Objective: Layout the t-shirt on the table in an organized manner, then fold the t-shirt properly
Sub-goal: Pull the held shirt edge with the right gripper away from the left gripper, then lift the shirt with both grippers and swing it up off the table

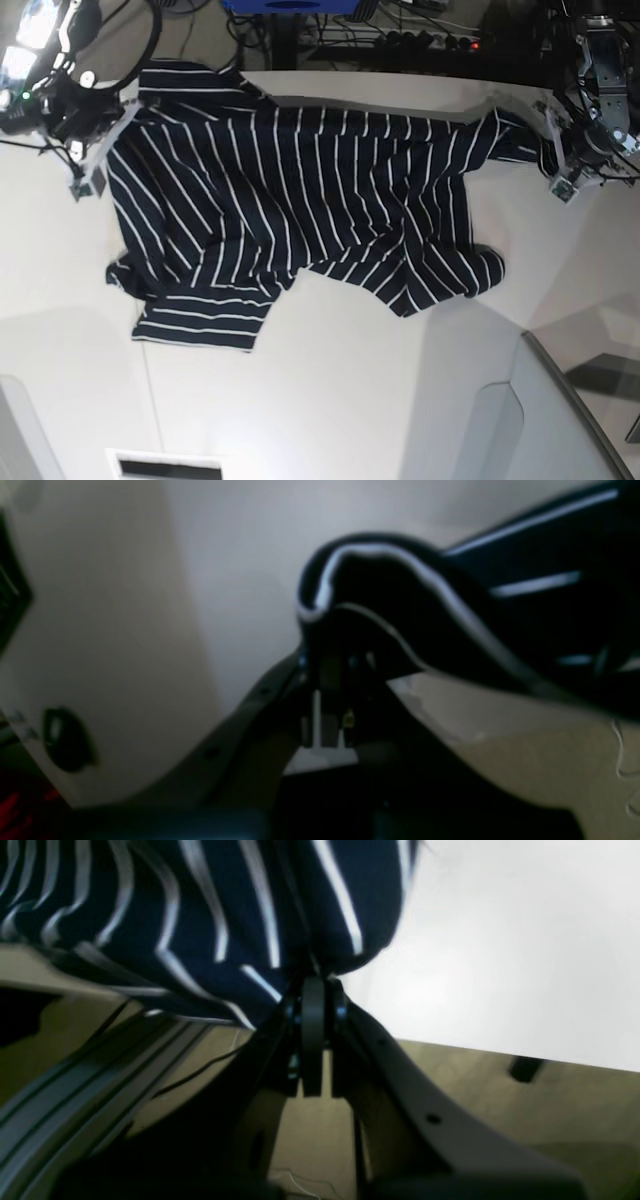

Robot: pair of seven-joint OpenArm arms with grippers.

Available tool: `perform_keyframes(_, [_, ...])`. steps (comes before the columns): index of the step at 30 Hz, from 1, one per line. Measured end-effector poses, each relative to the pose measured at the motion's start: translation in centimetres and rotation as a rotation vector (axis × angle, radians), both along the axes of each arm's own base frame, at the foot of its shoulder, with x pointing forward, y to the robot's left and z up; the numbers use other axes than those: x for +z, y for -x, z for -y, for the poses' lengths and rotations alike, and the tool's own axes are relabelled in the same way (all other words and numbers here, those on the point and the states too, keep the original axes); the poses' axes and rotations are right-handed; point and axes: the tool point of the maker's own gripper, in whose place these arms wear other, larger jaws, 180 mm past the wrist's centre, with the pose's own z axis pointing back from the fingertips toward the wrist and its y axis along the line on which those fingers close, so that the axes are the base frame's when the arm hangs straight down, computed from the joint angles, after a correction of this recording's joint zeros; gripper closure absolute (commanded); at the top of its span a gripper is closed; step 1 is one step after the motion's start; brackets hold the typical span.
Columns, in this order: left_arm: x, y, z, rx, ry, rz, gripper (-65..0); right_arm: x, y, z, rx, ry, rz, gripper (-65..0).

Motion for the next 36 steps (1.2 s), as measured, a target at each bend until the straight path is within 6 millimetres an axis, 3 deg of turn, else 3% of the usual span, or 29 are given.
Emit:
perform_keyframes(6, [-2.6,4.3,2.1,0.007,0.05,-0.089,0.0,-1.2,3.4,-0.5,-0.008,-0.006,-0.083,-0.6])
perform_keyframes(8, [-2.9,4.8,2.7,0.006,0.071,-0.093,0.0,-1.5,4.2,-1.1,-0.013,-0.026,-0.101,-0.6])
perform_keyframes(17, [-2.7,4.3,2.4,0.008,0.068,-0.077,0.0,-1.0,2.7,-0.6,-0.017,-0.015,-0.028,-0.6])
perform_keyframes(19, [-1.6,3.1,2.4,-0.003,0.048,-0.05,0.0,-0.5,1.7,-0.4,-0.012,-0.004,-0.008,-0.6])
perform_keyframes(23, [2.3,-1.7,2.8,-0.062,0.013,0.096,0.0,1.9,-2.5,0.1,0.003,0.013,0.12,-0.6])
perform_keyframes(26, [5.6,-4.5,1.0,-0.11,-0.119,0.154,0.0,3.7,-5.6,1.5,0.017,0.06,0.194,-0.5])
perform_keyframes(32, [11.0,-10.3,0.2,-0.114,-0.222,0.311,0.0,9.1,-12.8,2.6,0.023,0.091,0.401,-0.5])
perform_keyframes(36, [13.5,-12.8,0.0,-0.105,-0.235,0.386,0.0,12.3,-16.0,3.0,0.026,0.107,0.494,-0.5])
